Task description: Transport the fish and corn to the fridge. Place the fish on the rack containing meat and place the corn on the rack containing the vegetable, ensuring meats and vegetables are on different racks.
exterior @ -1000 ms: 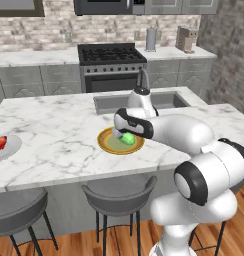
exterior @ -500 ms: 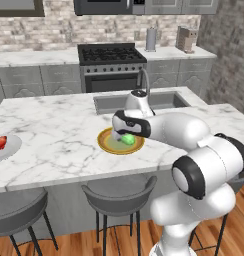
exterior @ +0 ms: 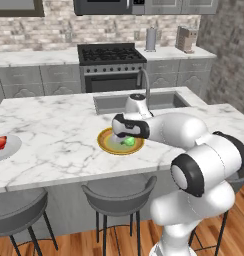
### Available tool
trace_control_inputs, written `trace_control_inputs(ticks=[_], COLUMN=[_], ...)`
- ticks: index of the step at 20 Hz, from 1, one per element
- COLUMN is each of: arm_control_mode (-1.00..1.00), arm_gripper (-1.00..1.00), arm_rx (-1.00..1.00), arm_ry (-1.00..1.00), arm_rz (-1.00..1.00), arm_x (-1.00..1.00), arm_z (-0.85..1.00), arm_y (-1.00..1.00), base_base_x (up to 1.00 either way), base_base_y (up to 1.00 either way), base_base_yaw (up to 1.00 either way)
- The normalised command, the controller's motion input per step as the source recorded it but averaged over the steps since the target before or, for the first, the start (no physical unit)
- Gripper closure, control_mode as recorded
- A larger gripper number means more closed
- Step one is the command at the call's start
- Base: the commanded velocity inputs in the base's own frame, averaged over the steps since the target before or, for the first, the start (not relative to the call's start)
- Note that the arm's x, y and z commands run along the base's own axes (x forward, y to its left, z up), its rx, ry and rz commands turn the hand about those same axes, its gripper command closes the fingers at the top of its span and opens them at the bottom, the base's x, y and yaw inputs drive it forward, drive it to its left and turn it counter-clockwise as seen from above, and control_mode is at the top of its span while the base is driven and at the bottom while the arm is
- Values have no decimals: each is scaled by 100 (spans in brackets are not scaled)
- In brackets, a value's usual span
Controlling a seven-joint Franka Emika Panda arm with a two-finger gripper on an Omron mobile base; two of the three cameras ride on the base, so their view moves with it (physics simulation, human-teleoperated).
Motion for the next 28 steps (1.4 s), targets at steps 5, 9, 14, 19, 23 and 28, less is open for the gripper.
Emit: trace_control_inputs(ticks=[5, 9, 14, 19, 23, 28], arm_control_mode=[-100, -100, -100, -100, -100, -100], arm_gripper=[100, 100, 100, 100, 100, 100], arm_rx=[1, 4, 0, 5, 0, 0], arm_ry=[-7, -27, -22, -1, 0, 0], arm_rz=[-1, -5, -4, -2, -6, -2], arm_x=[-35, -81, -100, -99, -81, -78], arm_z=[-8, 62, 68, 66, 79, 97], arm_y=[-3, -6, -25, -69, -56, -49], base_base_x=[0, 0, 0, 0, 0, 0], base_base_y=[0, 0, 0, 0, 0, 0], base_base_yaw=[0, 0, 0, 0, 0, 0])
